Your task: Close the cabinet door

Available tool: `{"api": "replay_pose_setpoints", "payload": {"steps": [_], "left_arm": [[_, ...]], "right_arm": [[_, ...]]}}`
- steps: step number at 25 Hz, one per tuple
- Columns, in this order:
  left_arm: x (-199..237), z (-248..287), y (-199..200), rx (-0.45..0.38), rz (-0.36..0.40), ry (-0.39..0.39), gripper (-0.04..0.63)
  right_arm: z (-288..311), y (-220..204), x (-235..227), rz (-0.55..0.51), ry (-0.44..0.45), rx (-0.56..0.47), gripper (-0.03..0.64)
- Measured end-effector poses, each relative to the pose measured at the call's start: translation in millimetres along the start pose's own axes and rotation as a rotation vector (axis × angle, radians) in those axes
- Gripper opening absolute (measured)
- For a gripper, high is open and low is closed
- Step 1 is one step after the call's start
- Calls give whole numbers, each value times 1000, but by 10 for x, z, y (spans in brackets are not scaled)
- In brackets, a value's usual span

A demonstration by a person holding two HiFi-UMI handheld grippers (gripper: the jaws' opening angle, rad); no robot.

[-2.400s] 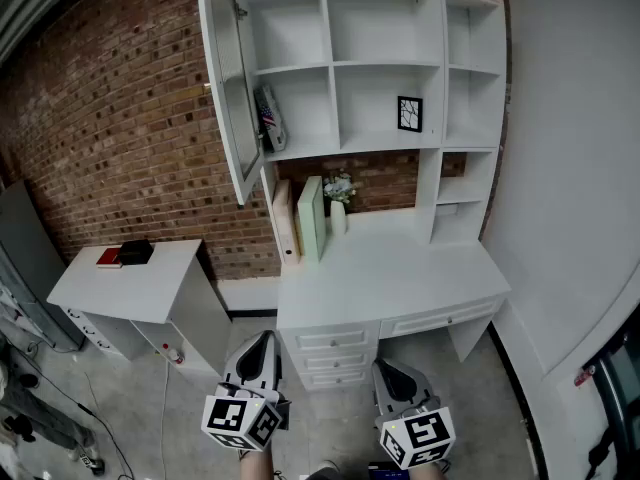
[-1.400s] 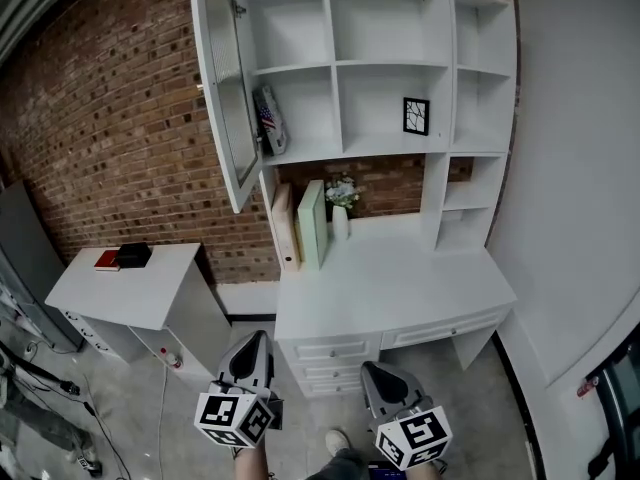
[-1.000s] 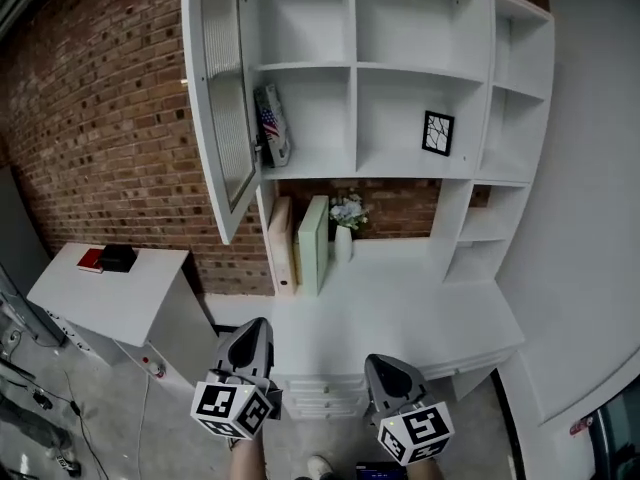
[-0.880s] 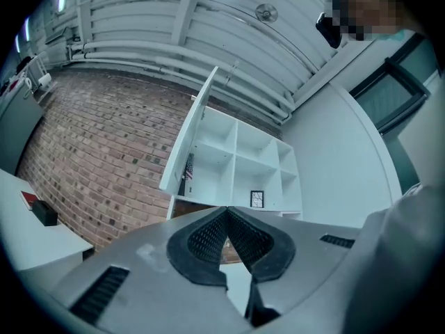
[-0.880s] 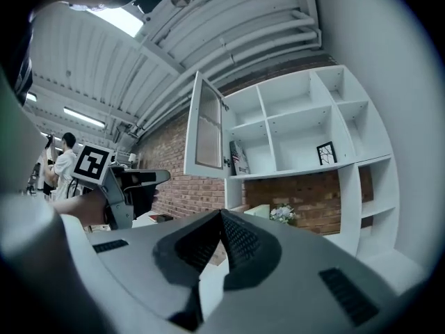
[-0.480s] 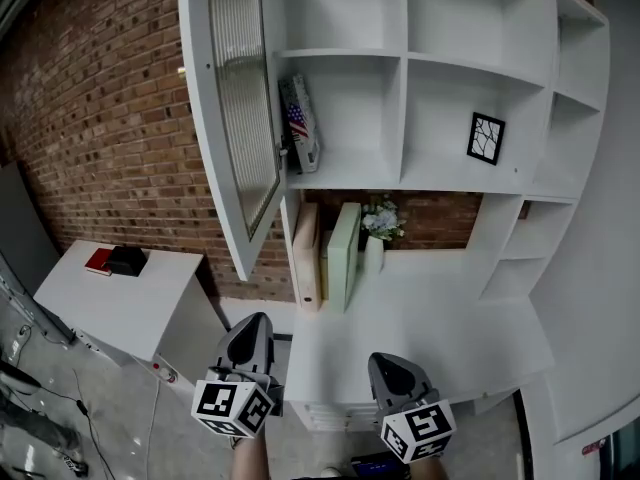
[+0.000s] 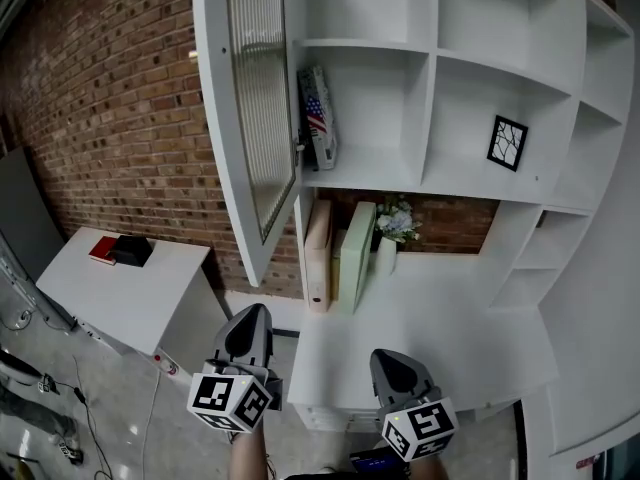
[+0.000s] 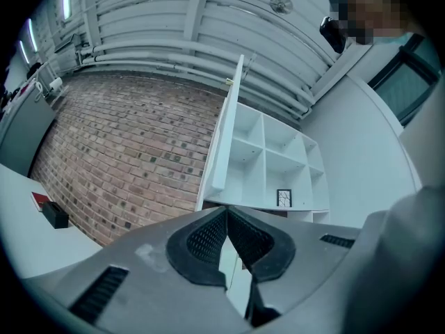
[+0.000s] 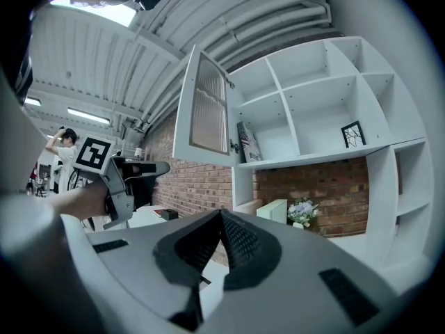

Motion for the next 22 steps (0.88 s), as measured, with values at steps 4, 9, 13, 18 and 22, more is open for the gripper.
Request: {"api": "replay_pose_setpoints", "payload": {"steps": [4,9,13,18,22], "left_arm": [[-13,58,22,-1,6,-15,12],[34,97,74,0,40,-9,14],[92,119,175,-13,61,3,22],[96,190,245,-14,65,-30,109],[105,272,324,-29,75,-33,110]], "right_arm": [[128,33,-23,-1,16,-13,2],[252,25,22,-1,46,-19,2],[336,59,20,1,59,-28,2],[405,93,20,-10,63,-32,2],[435,109,-27,-14,55,-36,2]]}}
Point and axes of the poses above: the fingertips, and each gripper's own axes: z forward along the fingers, x to its left, y out of its top, the point moved 2 cm from there along -z, backward along the fingers, and after that the axes turned 5 degrees about -y, right-handed, at the moved point
